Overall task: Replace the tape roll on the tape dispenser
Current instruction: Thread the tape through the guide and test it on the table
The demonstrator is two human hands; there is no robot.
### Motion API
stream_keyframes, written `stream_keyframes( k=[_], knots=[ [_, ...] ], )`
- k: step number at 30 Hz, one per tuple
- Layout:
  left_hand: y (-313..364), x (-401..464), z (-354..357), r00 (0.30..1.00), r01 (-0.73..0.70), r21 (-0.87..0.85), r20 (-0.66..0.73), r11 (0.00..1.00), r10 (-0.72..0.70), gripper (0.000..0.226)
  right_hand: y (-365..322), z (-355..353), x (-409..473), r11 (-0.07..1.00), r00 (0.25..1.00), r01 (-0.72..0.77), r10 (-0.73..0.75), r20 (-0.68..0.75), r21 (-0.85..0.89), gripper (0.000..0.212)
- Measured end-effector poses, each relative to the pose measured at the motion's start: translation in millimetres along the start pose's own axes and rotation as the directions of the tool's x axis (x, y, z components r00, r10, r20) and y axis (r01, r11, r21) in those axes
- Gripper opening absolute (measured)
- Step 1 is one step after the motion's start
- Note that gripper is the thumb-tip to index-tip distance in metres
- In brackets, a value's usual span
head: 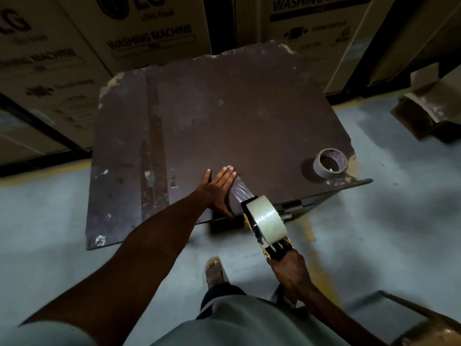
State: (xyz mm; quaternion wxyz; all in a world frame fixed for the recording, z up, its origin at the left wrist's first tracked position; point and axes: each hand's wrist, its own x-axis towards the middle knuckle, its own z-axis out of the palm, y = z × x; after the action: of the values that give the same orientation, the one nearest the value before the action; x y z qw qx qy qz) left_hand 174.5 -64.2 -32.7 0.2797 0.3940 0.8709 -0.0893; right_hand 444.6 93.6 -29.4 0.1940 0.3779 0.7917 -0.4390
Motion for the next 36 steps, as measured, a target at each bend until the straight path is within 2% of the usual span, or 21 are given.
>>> stream_keyframes(
  k=[13, 18, 20, 22, 23, 25, 27, 36],
  knots=[
    [-3.4, 2.8, 6.5, 1.0, -0.019, -0.026, -0.004, 0.999, 0.019, 0.148, -1.4, 5.7, 1.9, 0.999, 0.999, -0.049, 0.049, 0.022, 0.002, 0.03],
    [-3.5, 1.7, 5.6, 0.999, -0.036, -0.033, -0.015, 0.999, 0.035, 0.147, -4.7, 5.7, -0.3, 0.998, 0.998, -0.056, 0.055, 0.037, 0.042, 0.038],
    [-4.9, 3.5, 5.1, 0.999, -0.033, -0.049, 0.0, 0.998, 0.033, 0.149, 9.1, 6.5, -6.3, 0.997, 0.997, -0.078, 0.079, 0.025, -0.026, 0.034],
    [-6.8, 5.7, 10.2, 0.999, -0.025, -0.054, -0.027, 0.998, 0.023, 0.15, 34.8, 8.0, -1.2, 0.993, 0.997, -0.059, 0.062, 0.038, -0.099, 0.059],
    [-6.3, 6.1, 10.0, 0.999, -0.031, -0.051, -0.037, 0.998, 0.029, 0.15, 47.4, 7.1, 6.0, 0.987, 0.997, -0.063, 0.068, 0.026, -0.146, 0.064],
    [-6.3, 5.5, 9.2, 0.999, -0.04, -0.072, -0.007, 0.997, 0.04, 0.15, 58.6, 4.4, 9.9, 0.985, 0.992, -0.117, 0.12, 0.022, -0.125, 0.051],
    [-6.9, 7.5, 13.8, 0.999, -0.039, -0.062, -0.041, 0.997, 0.037, 0.15, 44.3, -3.3, 8.3, 0.991, 0.993, -0.115, 0.116, 0.006, -0.073, 0.039],
    [-8.4, 8.1, 11.9, 0.999, -0.043, -0.054, -0.034, 0.998, 0.041, 0.152, 39.7, 4.2, 10.7, 0.998, 0.996, -0.058, 0.056, 0.076, 0.025, 0.031]
  ],
)
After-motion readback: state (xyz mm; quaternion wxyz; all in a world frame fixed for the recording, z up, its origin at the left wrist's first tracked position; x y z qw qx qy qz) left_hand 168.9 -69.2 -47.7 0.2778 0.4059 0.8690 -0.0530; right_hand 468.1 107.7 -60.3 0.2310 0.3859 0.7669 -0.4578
